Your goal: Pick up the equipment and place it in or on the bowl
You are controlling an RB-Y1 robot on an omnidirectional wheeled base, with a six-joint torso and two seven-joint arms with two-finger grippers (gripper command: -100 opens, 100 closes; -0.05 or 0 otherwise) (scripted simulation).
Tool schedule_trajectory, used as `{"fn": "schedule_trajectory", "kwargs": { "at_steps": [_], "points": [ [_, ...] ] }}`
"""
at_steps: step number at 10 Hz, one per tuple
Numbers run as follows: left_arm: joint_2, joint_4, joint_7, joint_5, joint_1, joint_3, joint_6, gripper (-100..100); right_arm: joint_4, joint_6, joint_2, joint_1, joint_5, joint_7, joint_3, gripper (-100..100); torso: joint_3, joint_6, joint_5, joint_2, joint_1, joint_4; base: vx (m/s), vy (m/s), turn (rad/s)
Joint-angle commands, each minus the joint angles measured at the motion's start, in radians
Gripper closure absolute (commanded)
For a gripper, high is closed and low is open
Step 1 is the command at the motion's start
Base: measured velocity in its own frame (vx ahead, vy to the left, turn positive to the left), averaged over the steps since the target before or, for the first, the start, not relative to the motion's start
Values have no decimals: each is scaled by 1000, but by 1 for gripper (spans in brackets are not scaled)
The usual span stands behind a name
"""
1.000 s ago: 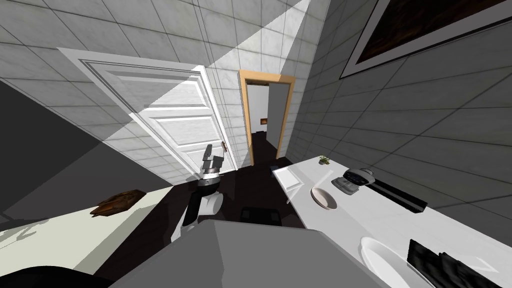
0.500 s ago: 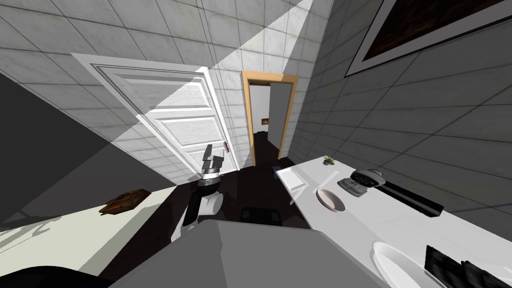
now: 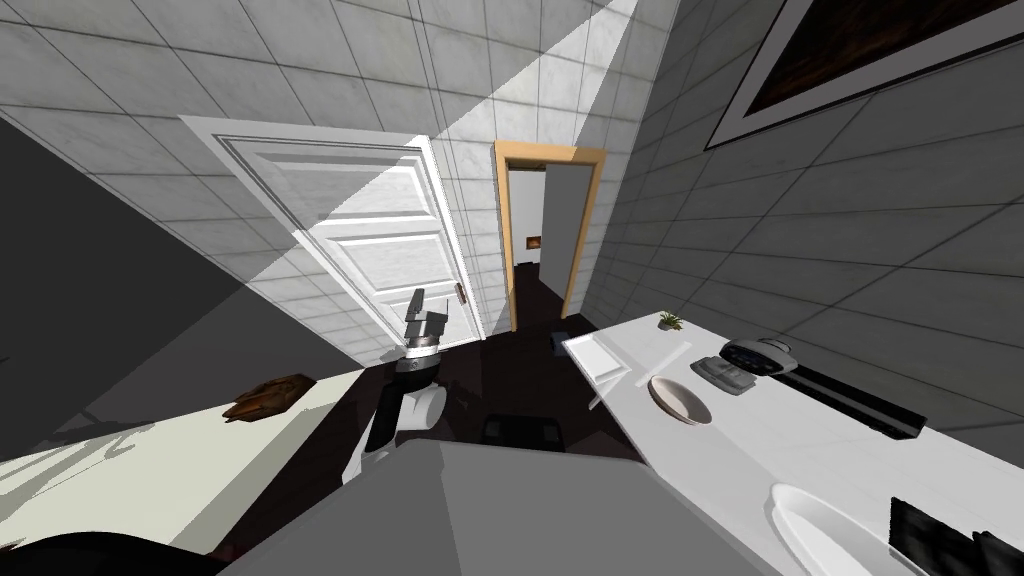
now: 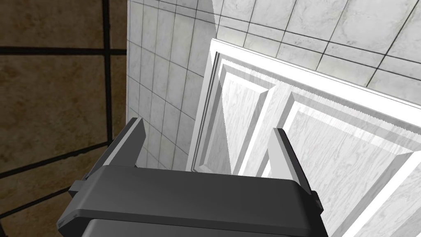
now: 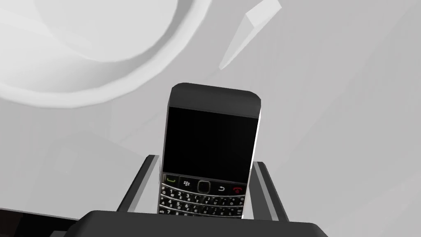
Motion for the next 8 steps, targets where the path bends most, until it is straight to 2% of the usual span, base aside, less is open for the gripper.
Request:
{"fn": "schedule_trajectory", "kwargs": {
  "at_steps": [1,5,6,8],
  "points": [
    [0,0,0,0,0,0,0,0,29,17,-35,-4,-27,-27,-12,100,0,0,0,0,0,0,-36,114,68],
    [0,0,0,0,0,0,0,0,62,75,-97,5,-77,-115,-32,100,1,-1,3,1,1,1,-57,91,69],
    [0,0,0,0,0,0,0,0,62,75,-97,5,-77,-115,-32,100,1,0,2,1,1,1,-24,46,15],
    [0,0,0,0,0,0,0,0,77,106,-125,10,-101,-157,-43,100,0,-1,1,-1,-2,2,-24,45,64]
  ]
}}
